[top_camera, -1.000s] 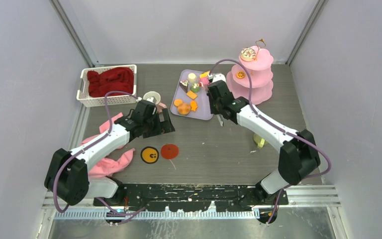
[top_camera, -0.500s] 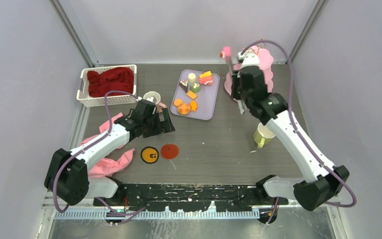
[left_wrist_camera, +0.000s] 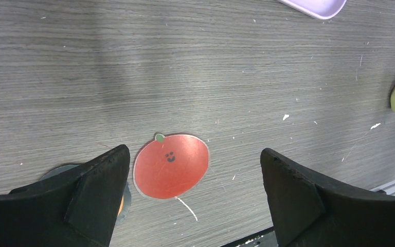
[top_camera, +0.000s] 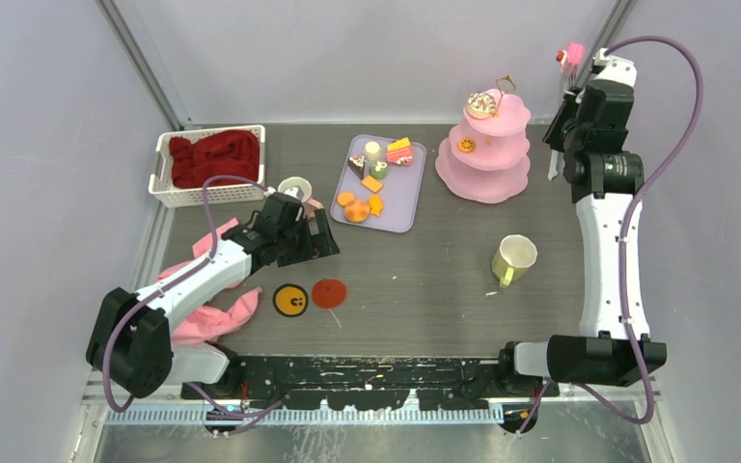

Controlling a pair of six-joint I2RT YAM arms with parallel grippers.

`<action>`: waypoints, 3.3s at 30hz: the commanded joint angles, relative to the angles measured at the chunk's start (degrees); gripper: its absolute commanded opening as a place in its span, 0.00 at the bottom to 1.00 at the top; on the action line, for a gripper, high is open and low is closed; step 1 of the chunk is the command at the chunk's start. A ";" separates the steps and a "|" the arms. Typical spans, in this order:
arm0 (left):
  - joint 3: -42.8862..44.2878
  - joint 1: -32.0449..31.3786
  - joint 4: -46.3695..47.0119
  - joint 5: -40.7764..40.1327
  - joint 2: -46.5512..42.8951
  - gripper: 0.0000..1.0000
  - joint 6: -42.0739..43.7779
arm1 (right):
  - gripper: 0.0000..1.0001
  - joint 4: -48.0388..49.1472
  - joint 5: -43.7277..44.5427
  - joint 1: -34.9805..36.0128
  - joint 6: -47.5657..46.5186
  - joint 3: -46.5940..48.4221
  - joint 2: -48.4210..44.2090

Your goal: Serve the afternoon tea

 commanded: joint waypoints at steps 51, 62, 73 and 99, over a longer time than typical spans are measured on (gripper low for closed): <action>1.36 0.32 2.20 0.59 -1.88 0.97 0.25 | 0.42 -5.36 -25.23 -7.33 -6.62 9.54 17.35; 2.06 0.32 1.89 1.49 -1.90 0.97 0.80 | 0.49 -6.19 -22.07 -7.30 -5.88 8.72 12.50; 3.10 0.31 0.88 1.48 -1.88 0.97 2.21 | 0.48 -6.48 -19.38 -7.14 -3.99 -1.04 -5.49; -1.54 0.84 -3.89 -10.36 -12.13 0.98 -2.43 | 0.44 15.95 1.58 35.34 3.88 -19.98 11.37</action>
